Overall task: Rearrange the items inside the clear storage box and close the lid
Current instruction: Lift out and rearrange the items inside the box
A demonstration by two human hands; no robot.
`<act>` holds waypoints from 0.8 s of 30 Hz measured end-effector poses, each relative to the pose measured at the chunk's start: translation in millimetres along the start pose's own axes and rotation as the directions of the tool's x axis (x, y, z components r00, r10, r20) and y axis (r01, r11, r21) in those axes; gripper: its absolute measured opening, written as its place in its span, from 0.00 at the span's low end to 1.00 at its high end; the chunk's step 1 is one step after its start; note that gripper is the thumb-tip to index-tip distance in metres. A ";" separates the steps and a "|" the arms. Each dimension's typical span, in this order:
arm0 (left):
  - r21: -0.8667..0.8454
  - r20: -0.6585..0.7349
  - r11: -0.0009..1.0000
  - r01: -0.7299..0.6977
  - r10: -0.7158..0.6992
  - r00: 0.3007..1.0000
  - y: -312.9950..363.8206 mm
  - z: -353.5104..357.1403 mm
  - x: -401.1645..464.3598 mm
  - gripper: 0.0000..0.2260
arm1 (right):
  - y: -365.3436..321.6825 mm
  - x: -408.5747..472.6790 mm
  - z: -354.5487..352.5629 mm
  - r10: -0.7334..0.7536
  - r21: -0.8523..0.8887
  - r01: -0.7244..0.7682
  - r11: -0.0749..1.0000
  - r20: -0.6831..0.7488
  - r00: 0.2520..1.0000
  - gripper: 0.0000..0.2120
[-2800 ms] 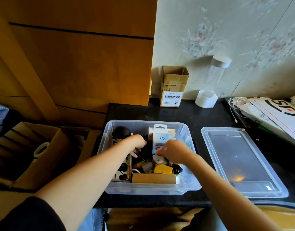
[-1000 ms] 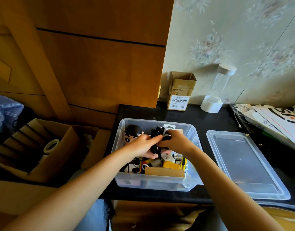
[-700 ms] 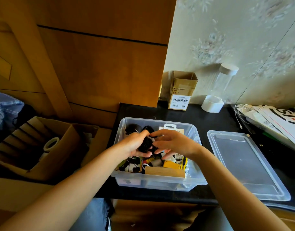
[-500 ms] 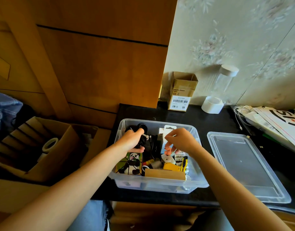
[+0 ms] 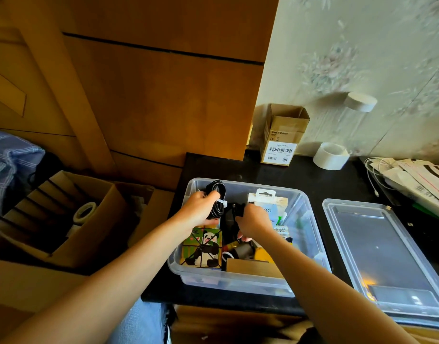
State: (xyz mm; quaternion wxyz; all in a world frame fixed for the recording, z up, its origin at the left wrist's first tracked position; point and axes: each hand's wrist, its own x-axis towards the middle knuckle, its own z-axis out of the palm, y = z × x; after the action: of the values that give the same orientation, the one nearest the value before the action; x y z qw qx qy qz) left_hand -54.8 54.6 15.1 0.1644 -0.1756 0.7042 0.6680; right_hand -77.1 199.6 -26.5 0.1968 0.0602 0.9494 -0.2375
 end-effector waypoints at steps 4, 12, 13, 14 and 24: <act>-0.022 -0.003 1.000 -0.020 0.020 1.000 -3.7 -0.3 1.6 0.12 | 2.8 -0.5 8.0 -0.031 -0.019 0.029 0.999 -0.108 0.994 0.11; 0.010 -0.022 0.996 -0.091 0.091 0.996 -10.2 3.7 0.6 0.04 | 18.6 -22.8 -14.8 -0.199 0.093 0.220 0.971 -0.197 0.960 0.09; 0.045 -0.033 0.990 -0.132 0.134 0.990 -12.6 3.4 1.4 0.04 | 22.6 -27.2 -21.1 -0.233 0.116 0.258 0.959 -0.193 0.953 0.09; 0.081 -0.044 0.979 -0.186 0.190 0.981 -15.7 3.5 1.4 0.04 | 26.8 -31.7 -27.4 -0.273 0.105 0.291 0.951 -0.160 0.949 0.10; 0.217 0.046 0.899 -0.381 0.380 0.924 -43.8 3.0 2.6 0.08 | 19.8 -43.9 -19.3 -0.439 -0.179 0.553 0.814 0.435 0.786 0.18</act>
State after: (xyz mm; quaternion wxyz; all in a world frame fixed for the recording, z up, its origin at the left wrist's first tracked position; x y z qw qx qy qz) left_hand -36.6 55.5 -25.0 0.0501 -0.0146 0.7947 0.6047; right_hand -39.5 225.3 -1.6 0.3101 -0.2708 0.9000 -0.1430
